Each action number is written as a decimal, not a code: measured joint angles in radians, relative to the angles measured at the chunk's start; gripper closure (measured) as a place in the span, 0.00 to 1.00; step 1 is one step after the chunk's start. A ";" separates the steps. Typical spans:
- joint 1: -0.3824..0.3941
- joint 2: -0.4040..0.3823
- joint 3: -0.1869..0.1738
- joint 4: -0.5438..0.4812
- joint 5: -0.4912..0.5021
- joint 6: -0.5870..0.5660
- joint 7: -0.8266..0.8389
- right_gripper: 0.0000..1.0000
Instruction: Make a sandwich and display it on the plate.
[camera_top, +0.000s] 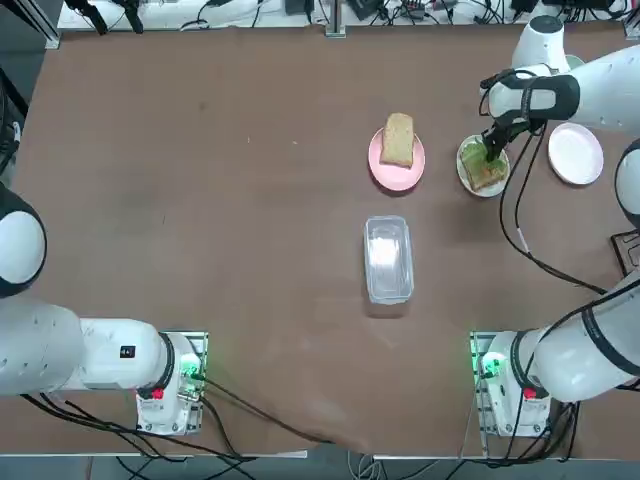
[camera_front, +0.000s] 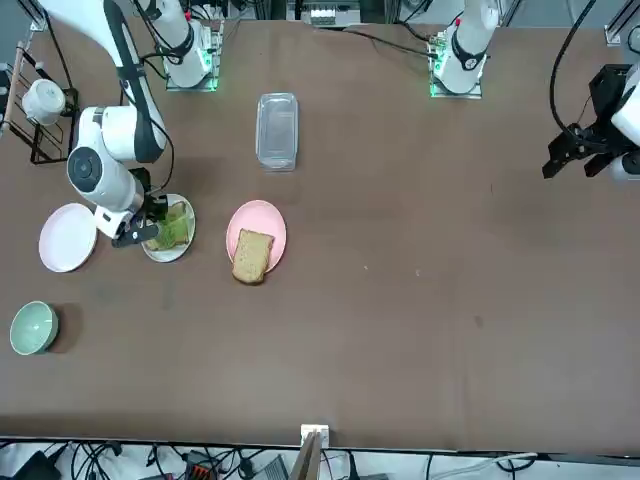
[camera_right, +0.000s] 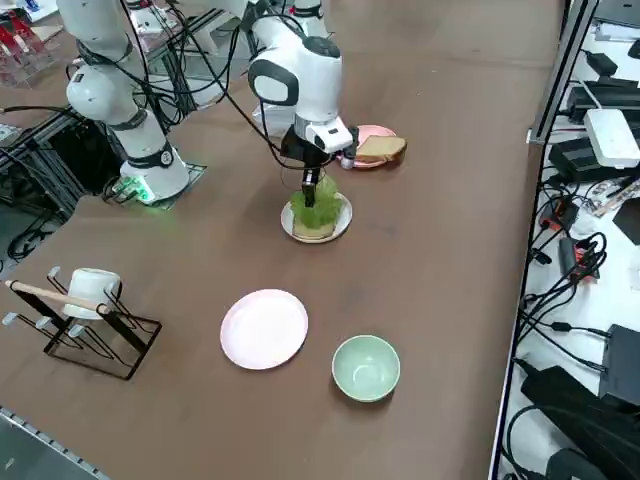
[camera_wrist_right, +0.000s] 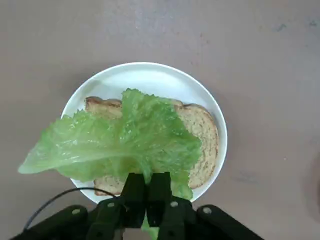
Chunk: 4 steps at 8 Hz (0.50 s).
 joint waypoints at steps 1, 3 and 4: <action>0.000 0.000 -0.002 0.000 -0.008 0.000 0.000 0.95; 0.000 0.000 -0.004 0.000 -0.050 0.001 0.000 0.95; -0.001 0.000 -0.004 0.000 -0.069 0.001 0.000 0.95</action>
